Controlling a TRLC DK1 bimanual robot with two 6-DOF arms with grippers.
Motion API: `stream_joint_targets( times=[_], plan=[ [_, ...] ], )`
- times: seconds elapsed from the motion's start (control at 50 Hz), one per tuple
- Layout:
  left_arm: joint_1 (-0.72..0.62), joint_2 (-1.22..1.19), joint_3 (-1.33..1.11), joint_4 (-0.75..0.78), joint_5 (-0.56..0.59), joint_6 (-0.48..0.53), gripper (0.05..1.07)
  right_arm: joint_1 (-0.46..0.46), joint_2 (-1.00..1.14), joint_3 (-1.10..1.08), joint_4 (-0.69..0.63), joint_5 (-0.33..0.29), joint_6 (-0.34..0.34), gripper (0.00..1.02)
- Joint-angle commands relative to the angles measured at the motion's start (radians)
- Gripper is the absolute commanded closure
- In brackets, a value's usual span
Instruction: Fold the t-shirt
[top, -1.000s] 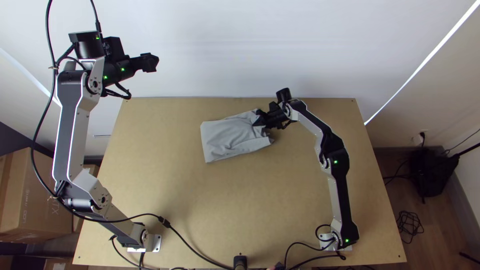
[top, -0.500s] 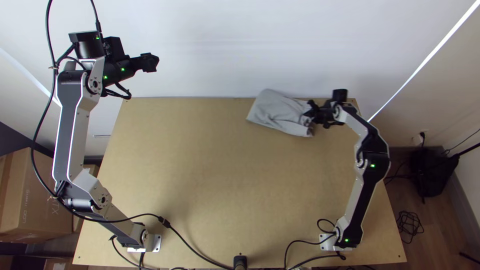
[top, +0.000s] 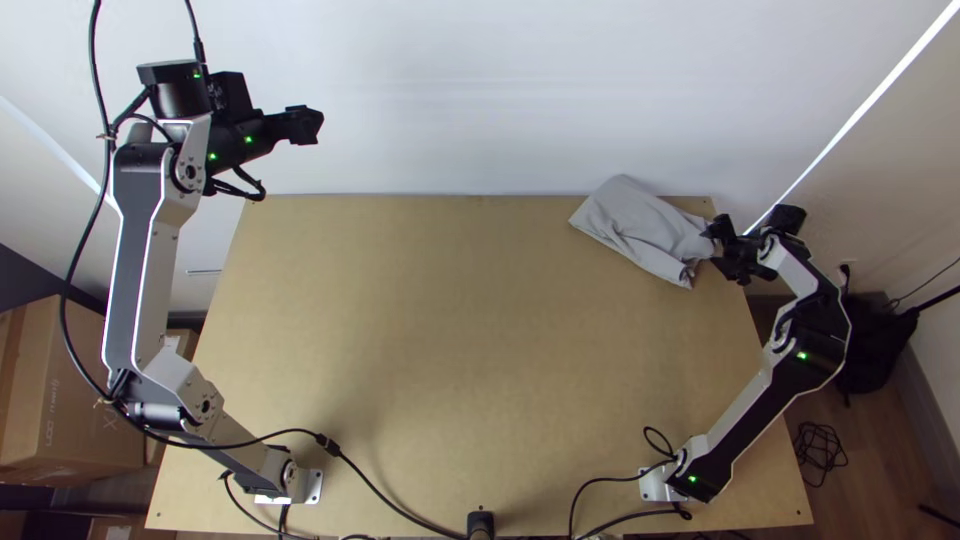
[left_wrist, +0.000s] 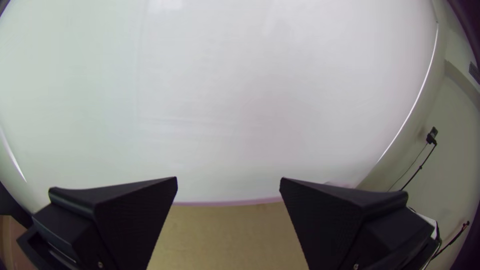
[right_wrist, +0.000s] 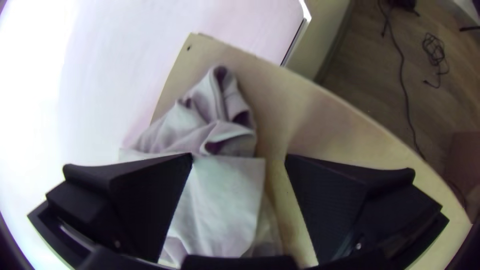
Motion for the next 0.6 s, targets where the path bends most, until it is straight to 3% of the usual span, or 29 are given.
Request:
stream_joint_targets(
  times=[0.0, 0.14, 0.28, 0.58],
  plan=[
    [-0.006, -0.054, -0.012, -0.006, -0.004, -0.002, 0.09, -0.037, -0.103, -0.046, 0.047, 0.077, -0.033, 0.03],
    [-0.007, -0.069, -0.018, -0.007, -0.003, -0.002, 0.09, -0.054, -0.232, -0.083, 0.047, 0.080, -0.067, 0.03],
    [-0.007, -0.075, -0.018, -0.009, -0.003, -0.002, 0.09, -0.011, -0.321, -0.092, -0.071, -0.029, -0.116, 0.03],
    [-0.001, -0.081, -0.017, -0.009, -0.004, -0.002, 0.09, 0.137, -0.293, -0.100, -0.188, -0.097, -0.127, 0.03]
  ],
)
